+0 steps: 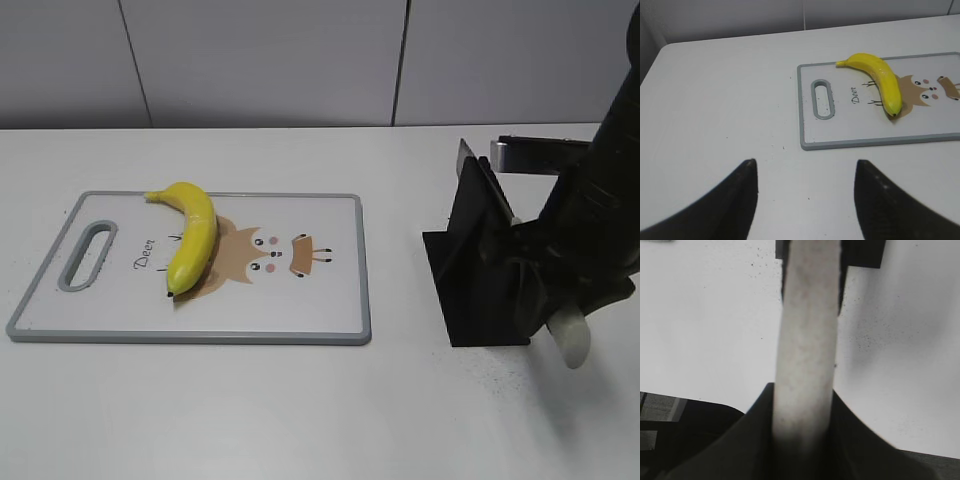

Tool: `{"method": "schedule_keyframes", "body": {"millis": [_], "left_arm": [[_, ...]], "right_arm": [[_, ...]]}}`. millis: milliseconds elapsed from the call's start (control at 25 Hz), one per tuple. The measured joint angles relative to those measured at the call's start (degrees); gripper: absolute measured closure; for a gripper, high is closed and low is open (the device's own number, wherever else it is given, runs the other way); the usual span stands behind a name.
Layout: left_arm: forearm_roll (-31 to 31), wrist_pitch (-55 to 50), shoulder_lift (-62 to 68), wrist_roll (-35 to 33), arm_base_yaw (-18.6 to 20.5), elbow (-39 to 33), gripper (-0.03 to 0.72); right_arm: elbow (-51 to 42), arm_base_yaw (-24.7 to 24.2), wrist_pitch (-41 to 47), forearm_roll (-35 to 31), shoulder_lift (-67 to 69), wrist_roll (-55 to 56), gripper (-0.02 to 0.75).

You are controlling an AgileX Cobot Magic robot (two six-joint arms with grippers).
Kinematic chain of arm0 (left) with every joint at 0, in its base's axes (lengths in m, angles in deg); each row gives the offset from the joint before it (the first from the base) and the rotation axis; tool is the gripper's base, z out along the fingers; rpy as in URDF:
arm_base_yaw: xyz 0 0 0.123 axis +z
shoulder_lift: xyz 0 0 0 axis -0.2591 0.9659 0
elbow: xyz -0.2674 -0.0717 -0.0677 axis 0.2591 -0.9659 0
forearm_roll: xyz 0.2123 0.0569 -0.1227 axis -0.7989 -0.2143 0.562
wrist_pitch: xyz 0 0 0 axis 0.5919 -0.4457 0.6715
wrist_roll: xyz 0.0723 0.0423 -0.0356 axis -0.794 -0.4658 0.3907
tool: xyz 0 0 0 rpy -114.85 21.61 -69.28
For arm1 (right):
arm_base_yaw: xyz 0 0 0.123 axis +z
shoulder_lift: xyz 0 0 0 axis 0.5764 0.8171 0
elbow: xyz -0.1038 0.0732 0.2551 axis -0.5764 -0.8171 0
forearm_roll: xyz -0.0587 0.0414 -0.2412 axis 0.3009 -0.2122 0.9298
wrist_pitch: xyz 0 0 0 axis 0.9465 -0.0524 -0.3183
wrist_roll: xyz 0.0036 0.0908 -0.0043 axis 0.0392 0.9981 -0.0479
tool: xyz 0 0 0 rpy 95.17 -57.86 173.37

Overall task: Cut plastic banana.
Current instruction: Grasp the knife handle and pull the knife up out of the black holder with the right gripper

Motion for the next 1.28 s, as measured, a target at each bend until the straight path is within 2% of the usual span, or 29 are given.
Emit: {"method": "schedule_keyframes", "body": {"millis": [720,1280], "left_arm": [[0.0,0.0,0.0,0.0,0.0,0.0,0.097],[0.0,0.0,0.0,0.0,0.0,0.0,0.097]], "right_arm": [[0.21,0.0,2.13,-0.64,-1.71,2.19,0.554],[8.98,0.06,7.49,3.84,-2.18,3.93,0.554]]}}
